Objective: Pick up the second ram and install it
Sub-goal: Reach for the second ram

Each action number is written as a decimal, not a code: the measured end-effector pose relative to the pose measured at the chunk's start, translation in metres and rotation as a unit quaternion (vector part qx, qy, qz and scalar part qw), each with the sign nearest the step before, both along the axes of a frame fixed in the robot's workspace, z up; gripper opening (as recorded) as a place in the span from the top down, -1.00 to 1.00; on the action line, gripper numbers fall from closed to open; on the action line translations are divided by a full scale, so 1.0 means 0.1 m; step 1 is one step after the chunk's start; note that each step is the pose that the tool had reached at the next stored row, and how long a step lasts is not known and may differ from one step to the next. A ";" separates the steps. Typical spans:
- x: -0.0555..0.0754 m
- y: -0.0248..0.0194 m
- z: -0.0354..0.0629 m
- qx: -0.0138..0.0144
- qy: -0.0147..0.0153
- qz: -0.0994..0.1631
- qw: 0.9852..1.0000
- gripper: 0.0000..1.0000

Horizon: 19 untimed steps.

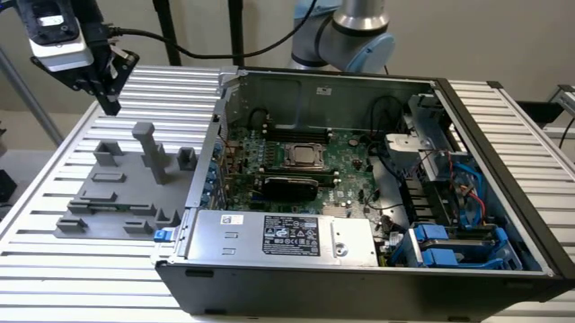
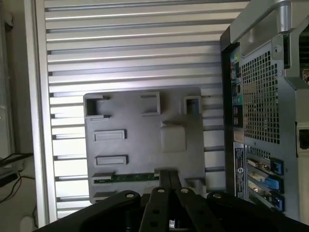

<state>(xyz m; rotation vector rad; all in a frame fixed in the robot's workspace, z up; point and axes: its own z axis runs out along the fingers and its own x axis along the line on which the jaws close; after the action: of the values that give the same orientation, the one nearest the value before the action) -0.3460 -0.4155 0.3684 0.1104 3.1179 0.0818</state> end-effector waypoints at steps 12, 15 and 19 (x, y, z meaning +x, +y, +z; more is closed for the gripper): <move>-0.38 -0.056 -0.136 0.000 0.000 0.000 1.000 0.79; -0.45 -0.087 -0.175 0.000 0.000 0.000 1.000 0.79; -0.47 -0.178 -0.228 0.000 0.001 0.000 1.000 0.79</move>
<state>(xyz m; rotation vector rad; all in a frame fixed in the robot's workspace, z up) -0.3934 -0.4333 0.3456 0.1106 3.1207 0.0818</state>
